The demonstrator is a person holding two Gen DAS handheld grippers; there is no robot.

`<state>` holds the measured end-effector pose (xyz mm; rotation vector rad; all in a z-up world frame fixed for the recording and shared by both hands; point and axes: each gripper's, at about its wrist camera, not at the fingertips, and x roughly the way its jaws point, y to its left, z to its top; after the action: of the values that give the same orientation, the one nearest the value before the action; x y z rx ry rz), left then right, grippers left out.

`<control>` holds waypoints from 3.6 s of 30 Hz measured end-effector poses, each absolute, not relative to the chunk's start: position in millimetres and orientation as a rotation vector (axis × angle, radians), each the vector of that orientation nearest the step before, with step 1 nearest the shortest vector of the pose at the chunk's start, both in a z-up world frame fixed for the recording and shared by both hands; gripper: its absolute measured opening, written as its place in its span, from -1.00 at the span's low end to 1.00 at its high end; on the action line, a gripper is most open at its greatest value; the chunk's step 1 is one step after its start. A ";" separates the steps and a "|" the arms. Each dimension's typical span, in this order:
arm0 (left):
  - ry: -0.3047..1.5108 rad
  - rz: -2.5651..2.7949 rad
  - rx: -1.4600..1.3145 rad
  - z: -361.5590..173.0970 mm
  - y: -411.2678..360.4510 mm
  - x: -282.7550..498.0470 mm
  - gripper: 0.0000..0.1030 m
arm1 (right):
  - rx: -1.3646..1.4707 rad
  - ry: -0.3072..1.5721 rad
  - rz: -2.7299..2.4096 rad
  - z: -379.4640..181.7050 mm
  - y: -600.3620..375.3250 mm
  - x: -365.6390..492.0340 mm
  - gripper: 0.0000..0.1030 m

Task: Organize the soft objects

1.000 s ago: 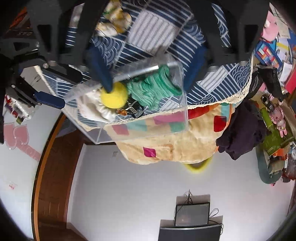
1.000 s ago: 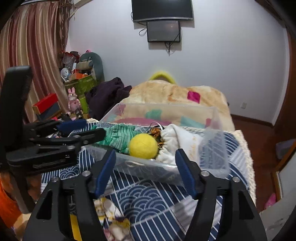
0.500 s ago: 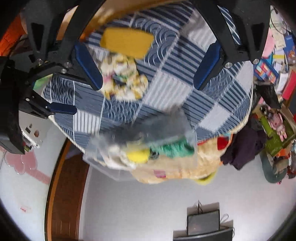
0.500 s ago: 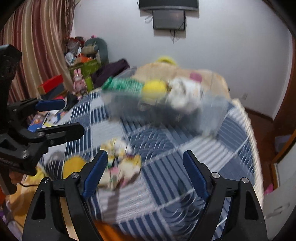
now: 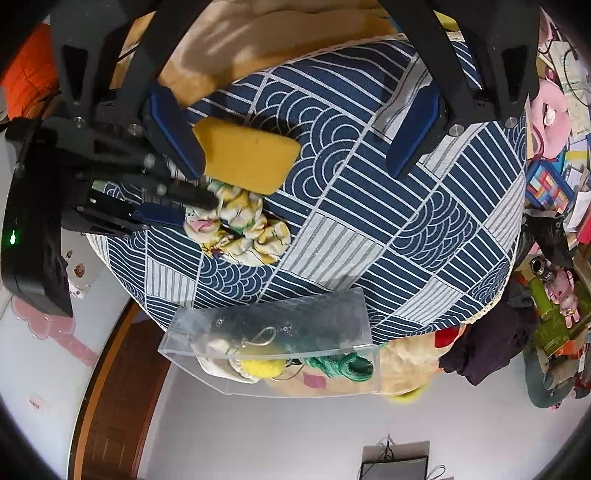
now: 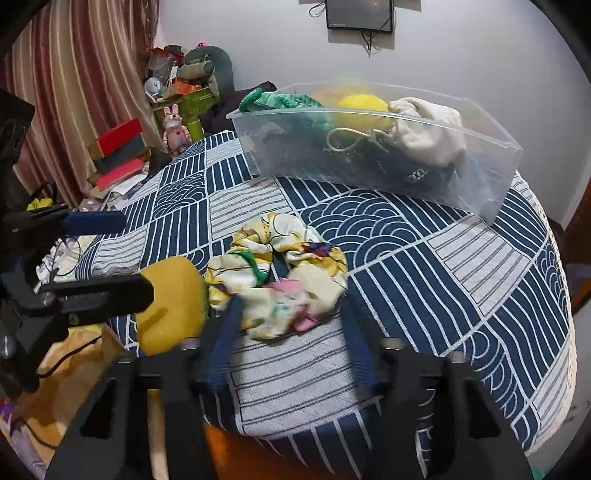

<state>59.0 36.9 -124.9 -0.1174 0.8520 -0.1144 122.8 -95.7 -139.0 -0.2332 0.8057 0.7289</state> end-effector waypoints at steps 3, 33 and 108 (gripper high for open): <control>0.855 -0.138 -0.124 -127.7 32.5 59.7 0.93 | -0.184 0.807 0.717 -136.6 -105.3 125.1 -0.72; 0.668 -0.163 -0.140 -71.5 37.4 97.9 -0.50 | -0.039 0.613 0.644 -70.5 -150.3 131.2 -0.76; 0.218 -0.039 -0.052 53.7 25.1 47.3 0.97 | -0.018 0.237 0.578 40.3 -152.6 114.3 0.87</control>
<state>47.3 25.1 53.7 -0.0519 0.2184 -0.0386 114.3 -152.6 40.3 -0.0178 0.2366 0.5783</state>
